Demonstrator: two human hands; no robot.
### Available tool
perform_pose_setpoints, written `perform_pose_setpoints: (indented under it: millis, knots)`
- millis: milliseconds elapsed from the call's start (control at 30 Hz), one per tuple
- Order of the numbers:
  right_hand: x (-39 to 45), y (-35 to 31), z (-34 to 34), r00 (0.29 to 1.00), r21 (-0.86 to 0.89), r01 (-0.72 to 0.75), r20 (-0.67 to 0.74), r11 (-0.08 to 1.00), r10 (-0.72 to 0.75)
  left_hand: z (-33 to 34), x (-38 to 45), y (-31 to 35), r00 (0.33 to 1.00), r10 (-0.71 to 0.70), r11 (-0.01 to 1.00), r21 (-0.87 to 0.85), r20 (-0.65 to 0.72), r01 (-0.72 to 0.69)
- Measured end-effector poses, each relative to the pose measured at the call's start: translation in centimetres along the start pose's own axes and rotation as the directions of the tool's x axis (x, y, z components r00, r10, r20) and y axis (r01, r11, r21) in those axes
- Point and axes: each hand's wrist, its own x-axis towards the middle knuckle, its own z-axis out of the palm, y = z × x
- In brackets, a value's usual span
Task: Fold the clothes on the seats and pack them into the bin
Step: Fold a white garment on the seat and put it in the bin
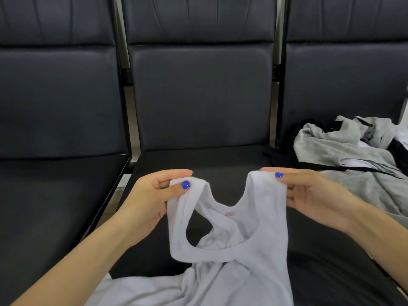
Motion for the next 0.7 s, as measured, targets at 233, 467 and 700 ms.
perform_pose_setpoints:
  millis: [233,467,700]
  knots:
    - [0.0,0.6,0.2,0.996,-0.443,0.018,-0.075,0.896,-0.056,0.3,-0.3,-0.3,0.986,0.167,0.956,0.241,0.012,-0.165]
    - [0.4,1.4,-0.2,0.999,-0.534,0.011,-0.035,0.846,-0.035,-0.1,0.2,-0.6,0.959,0.284,0.904,0.335,-0.009,-0.265]
    - [1.4,2.2,-0.6,0.98,-0.732,0.028,-0.114,0.681,-0.163,-1.9,0.6,-3.6,0.867,-0.327,0.628,0.772,0.376,-0.098]
